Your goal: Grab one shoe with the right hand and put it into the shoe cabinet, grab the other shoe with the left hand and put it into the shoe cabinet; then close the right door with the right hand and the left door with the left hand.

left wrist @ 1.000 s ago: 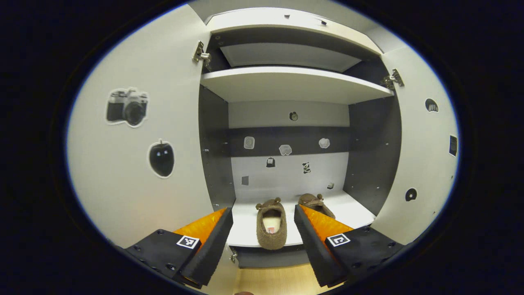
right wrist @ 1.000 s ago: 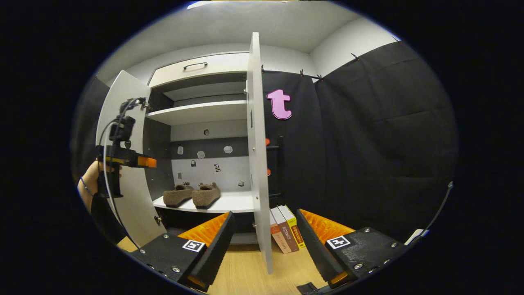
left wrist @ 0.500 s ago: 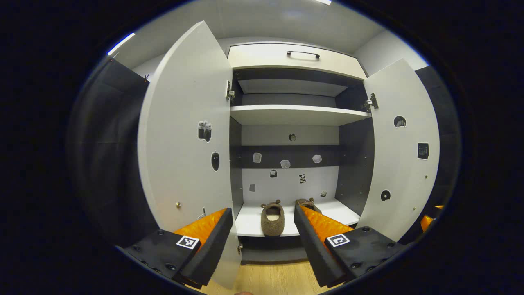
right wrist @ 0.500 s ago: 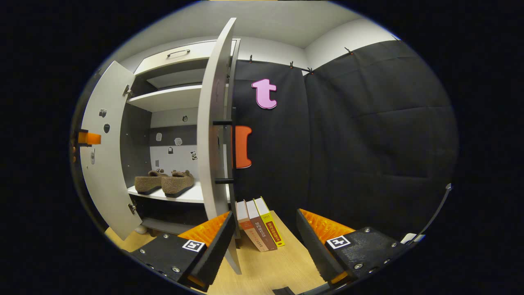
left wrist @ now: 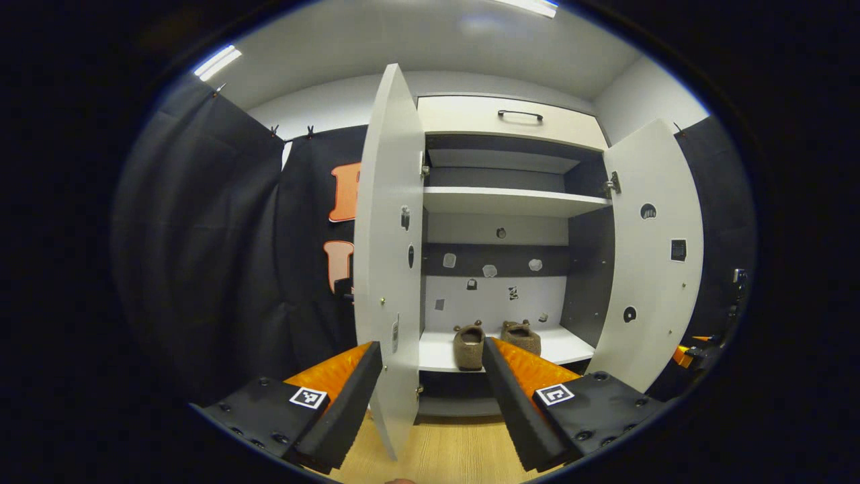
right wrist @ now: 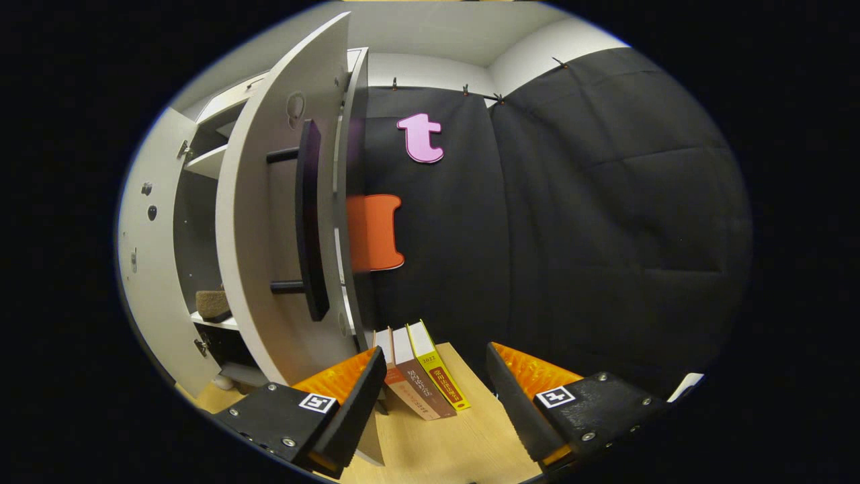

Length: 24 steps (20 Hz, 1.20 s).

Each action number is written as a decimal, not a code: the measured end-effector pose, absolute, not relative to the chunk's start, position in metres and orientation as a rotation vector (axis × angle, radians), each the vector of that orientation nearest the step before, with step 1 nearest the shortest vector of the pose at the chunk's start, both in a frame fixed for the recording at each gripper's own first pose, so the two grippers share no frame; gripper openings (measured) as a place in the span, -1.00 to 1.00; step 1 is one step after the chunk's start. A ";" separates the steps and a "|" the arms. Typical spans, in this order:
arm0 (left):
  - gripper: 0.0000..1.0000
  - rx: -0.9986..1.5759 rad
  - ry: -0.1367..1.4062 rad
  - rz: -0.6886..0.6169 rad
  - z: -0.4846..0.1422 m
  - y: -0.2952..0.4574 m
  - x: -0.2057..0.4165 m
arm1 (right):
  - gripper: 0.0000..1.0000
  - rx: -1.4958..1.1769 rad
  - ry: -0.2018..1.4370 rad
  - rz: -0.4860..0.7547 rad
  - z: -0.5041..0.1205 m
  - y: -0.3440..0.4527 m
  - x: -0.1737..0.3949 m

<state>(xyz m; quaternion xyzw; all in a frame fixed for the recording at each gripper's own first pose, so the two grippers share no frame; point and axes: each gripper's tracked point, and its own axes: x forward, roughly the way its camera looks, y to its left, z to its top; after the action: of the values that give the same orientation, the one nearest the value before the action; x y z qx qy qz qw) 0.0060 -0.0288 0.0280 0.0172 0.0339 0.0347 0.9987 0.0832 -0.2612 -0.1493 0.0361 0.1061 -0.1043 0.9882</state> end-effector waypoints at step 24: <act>0.92 0.029 0.083 0.075 0.013 0.051 -0.009 | 0.75 0.014 0.152 -0.138 -0.136 -0.177 0.093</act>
<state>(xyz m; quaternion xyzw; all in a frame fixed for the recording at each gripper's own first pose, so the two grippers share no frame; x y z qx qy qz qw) -0.0087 0.0512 0.0131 0.0144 0.0414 0.0376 0.9983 0.0933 -0.1769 -0.1362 0.0068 0.0760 -0.0689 0.9947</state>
